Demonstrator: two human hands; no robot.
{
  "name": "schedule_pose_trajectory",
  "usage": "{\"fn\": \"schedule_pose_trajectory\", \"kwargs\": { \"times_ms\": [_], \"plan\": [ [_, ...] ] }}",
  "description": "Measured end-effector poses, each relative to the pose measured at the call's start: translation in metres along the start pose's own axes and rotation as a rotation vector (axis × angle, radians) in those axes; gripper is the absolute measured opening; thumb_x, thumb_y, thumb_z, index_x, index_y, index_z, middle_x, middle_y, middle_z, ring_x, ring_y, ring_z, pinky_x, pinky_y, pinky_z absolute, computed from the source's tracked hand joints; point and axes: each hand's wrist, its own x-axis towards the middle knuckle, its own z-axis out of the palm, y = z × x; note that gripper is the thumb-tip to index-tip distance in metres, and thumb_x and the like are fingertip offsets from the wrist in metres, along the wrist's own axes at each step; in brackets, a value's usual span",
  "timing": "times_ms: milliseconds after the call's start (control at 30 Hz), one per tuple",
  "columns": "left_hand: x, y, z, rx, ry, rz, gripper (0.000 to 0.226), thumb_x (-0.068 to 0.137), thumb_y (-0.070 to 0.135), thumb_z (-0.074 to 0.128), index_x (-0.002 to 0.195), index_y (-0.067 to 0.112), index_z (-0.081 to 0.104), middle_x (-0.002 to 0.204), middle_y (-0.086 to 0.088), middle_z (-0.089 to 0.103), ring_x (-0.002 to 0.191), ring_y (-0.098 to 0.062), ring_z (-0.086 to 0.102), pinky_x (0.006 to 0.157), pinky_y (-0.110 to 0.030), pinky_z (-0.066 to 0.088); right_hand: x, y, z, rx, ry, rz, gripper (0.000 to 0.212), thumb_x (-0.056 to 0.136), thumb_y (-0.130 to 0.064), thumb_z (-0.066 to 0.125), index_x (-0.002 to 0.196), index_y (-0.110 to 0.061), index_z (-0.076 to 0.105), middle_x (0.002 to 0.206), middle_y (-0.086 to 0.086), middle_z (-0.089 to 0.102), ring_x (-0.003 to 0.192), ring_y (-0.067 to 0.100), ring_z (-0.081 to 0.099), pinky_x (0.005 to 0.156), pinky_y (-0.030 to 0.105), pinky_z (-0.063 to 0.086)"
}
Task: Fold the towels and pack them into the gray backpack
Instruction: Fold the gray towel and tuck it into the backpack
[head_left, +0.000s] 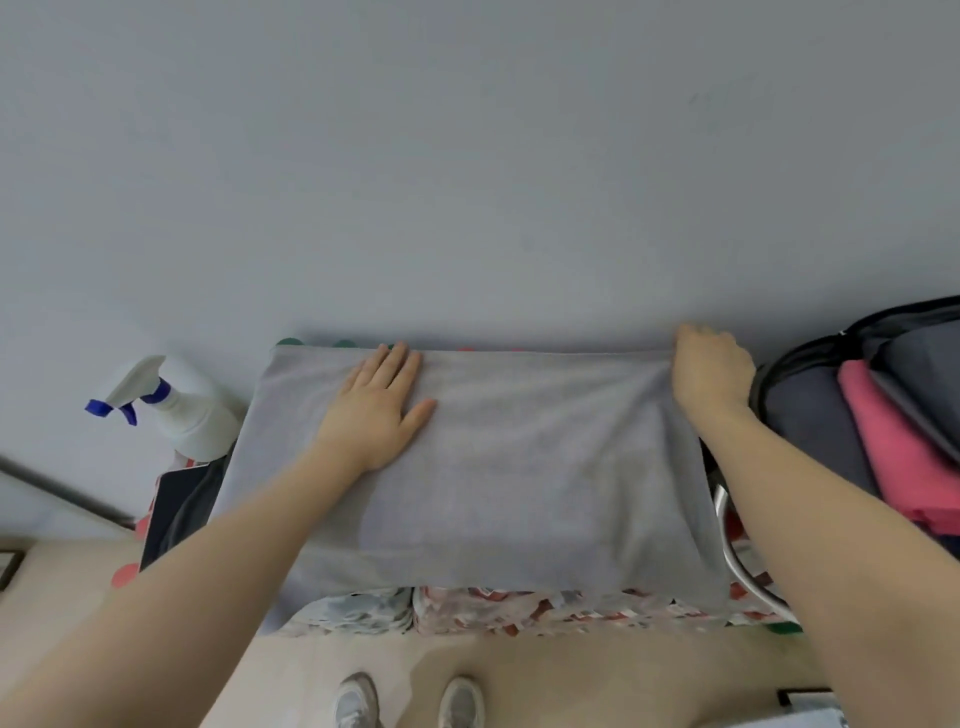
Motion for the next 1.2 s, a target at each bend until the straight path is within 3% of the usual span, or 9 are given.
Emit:
{"fn": "schedule_pose_trajectory", "kwargs": {
  "times_ms": [100, 233, 333, 467, 567, 667, 800, 1000, 1200],
  "plan": [
    [-0.002, 0.006, -0.004, -0.007, 0.049, -0.085, 0.084, 0.077, 0.060, 0.002, 0.148, 0.015, 0.007, 0.158, -0.004, 0.003, 0.145, -0.019, 0.000, 0.116, -0.030, -0.001, -0.013, -0.018, 0.006, 0.012, 0.015, 0.035, 0.033, 0.091, 0.001, 0.034, 0.120, 0.006, 0.048, 0.126, 0.026, 0.047, 0.116, 0.040, 0.041, 0.097, 0.046, 0.033],
    [-0.013, 0.029, -0.004, -0.007, 0.141, 0.086, 0.084, 0.076, 0.055, -0.006, 0.148, 0.013, 0.008, 0.157, -0.003, 0.004, 0.145, -0.018, 0.001, 0.113, -0.024, -0.007, -0.069, -0.098, 0.001, 0.465, -0.127, -0.500, 0.054, 0.092, -0.025, 0.035, 0.142, -0.004, 0.029, 0.152, 0.014, 0.025, 0.140, 0.029, 0.025, 0.115, 0.036, 0.017],
    [-0.021, 0.018, 0.002, 0.019, 0.069, 0.019, 0.091, 0.069, 0.060, -0.010, 0.148, 0.018, 0.005, 0.157, 0.000, 0.002, 0.145, -0.015, 0.000, 0.114, -0.026, -0.005, -0.105, -0.135, 0.012, 0.316, -0.300, -0.756, 0.065, 0.094, -0.048, 0.023, 0.148, -0.016, 0.010, 0.158, 0.002, 0.008, 0.145, 0.016, 0.006, 0.117, 0.032, 0.003],
    [-0.032, -0.011, 0.003, 0.072, 0.005, -0.140, 0.093, 0.066, 0.068, -0.010, 0.148, 0.027, 0.003, 0.158, 0.002, -0.001, 0.145, -0.014, -0.001, 0.116, -0.032, -0.002, -0.090, -0.097, 0.028, 0.150, -0.289, -0.624, 0.080, 0.077, -0.060, 0.002, 0.148, -0.024, 0.008, 0.158, -0.002, 0.004, 0.145, 0.014, 0.003, 0.117, 0.035, 0.001],
    [-0.034, -0.019, -0.001, 0.042, 0.028, -0.207, 0.080, 0.077, 0.066, 0.005, 0.148, 0.029, 0.006, 0.158, 0.000, 0.000, 0.145, -0.018, -0.001, 0.117, -0.035, -0.002, -0.080, -0.057, 0.029, 0.072, -0.295, -0.491, 0.088, 0.073, -0.065, -0.006, 0.149, -0.022, 0.004, 0.158, 0.000, 0.004, 0.145, 0.015, 0.005, 0.116, 0.034, 0.003],
    [-0.035, -0.020, -0.004, 0.034, 0.020, -0.265, 0.069, 0.088, 0.066, 0.018, 0.147, 0.032, 0.007, 0.158, -0.002, -0.001, 0.145, -0.025, -0.003, 0.117, -0.039, -0.002, -0.076, -0.024, 0.028, -0.053, -0.290, -0.393, 0.073, 0.085, -0.062, 0.003, 0.148, -0.025, 0.006, 0.158, -0.001, 0.005, 0.145, 0.017, 0.003, 0.117, 0.039, 0.005],
    [-0.037, -0.017, -0.010, 0.029, 0.003, -0.289, 0.069, 0.090, 0.062, 0.021, 0.148, 0.029, 0.005, 0.158, -0.004, -0.003, 0.145, -0.027, -0.005, 0.117, -0.040, -0.003, -0.069, 0.003, 0.015, 0.067, -0.346, -0.147, 0.063, 0.097, -0.049, 0.021, 0.148, -0.013, 0.012, 0.158, 0.008, 0.002, 0.145, 0.024, 0.004, 0.117, 0.039, 0.012],
    [-0.030, 0.020, -0.018, -0.006, 0.082, -0.058, 0.067, 0.093, 0.058, 0.015, 0.148, 0.021, 0.006, 0.158, -0.003, -0.001, 0.145, -0.018, -0.003, 0.116, -0.033, 0.000, -0.042, -0.027, -0.008, 0.225, -0.077, -0.298, 0.035, 0.099, -0.020, 0.033, 0.128, -0.005, 0.045, 0.137, 0.017, 0.043, 0.122, 0.036, 0.042, 0.098, 0.043, 0.037],
    [-0.028, 0.017, -0.001, 0.099, -0.009, -0.063, 0.099, 0.062, 0.069, -0.012, 0.148, 0.025, 0.008, 0.158, 0.001, -0.001, 0.145, -0.018, 0.001, 0.116, -0.034, 0.000, -0.001, -0.013, 0.004, -0.001, -0.243, -0.218, 0.032, 0.096, -0.012, 0.035, 0.123, -0.002, 0.049, 0.130, 0.020, 0.050, 0.119, 0.035, 0.048, 0.096, 0.042, 0.041]
  ]
}}
